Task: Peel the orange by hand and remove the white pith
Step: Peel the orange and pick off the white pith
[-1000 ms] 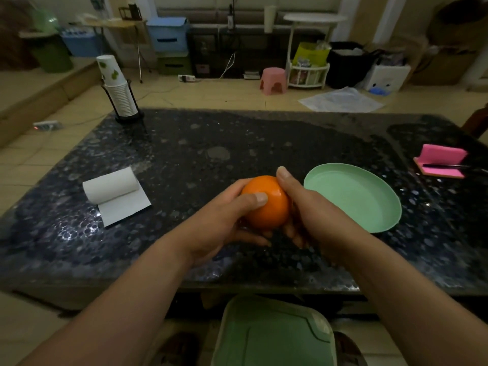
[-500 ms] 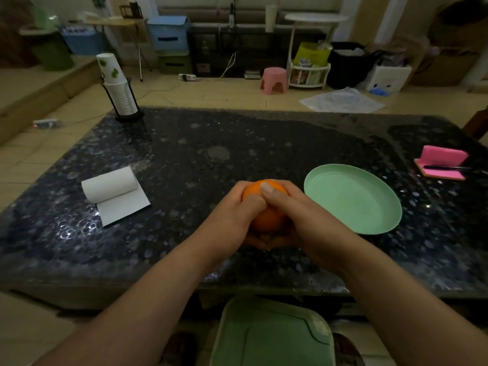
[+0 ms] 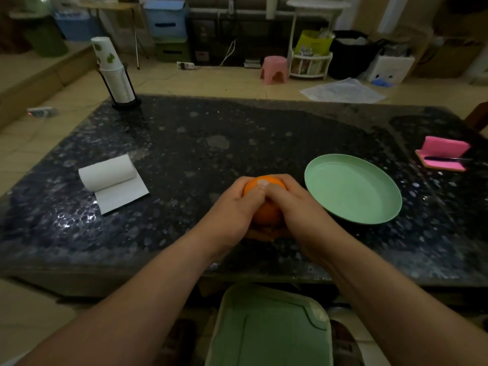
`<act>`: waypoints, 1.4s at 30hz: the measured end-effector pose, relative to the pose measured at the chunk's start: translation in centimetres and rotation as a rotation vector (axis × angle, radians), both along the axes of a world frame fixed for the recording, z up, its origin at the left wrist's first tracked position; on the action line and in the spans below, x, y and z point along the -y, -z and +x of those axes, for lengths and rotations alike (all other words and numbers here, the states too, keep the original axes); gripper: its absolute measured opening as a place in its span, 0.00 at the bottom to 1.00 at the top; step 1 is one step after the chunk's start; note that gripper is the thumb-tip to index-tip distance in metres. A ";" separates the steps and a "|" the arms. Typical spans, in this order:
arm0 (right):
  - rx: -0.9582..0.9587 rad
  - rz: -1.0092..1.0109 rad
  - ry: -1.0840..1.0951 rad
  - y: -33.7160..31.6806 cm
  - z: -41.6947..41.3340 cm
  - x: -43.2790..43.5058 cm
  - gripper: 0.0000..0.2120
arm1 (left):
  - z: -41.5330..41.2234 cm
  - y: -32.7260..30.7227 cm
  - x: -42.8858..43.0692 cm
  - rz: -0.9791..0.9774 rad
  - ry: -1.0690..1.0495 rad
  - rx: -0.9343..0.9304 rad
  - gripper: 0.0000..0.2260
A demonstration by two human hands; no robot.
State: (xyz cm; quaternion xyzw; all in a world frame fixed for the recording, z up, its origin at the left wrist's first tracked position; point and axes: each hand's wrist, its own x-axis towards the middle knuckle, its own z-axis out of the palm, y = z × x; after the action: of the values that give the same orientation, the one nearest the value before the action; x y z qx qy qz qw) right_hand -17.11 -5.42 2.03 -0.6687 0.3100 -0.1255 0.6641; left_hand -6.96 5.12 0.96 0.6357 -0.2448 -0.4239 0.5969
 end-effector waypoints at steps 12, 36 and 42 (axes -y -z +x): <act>0.012 0.228 -0.103 0.9 -1.0 2.7 0.22 | 1.2 0.9 0.7 -0.062 -0.014 -0.276 0.14; 0.193 0.092 0.104 2.7 0.3 0.2 0.29 | -0.3 3.1 2.5 -0.239 -0.138 -0.135 0.17; 0.103 -0.057 0.072 2.9 0.1 0.5 0.32 | 0.4 2.6 2.4 -0.121 -0.085 -0.149 0.17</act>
State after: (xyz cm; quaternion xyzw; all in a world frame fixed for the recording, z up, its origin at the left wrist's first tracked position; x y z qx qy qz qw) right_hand -17.00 -5.89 -0.90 -0.6684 0.2955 -0.1921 0.6550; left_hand -6.53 2.70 -1.66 0.5750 -0.1977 -0.4287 0.6682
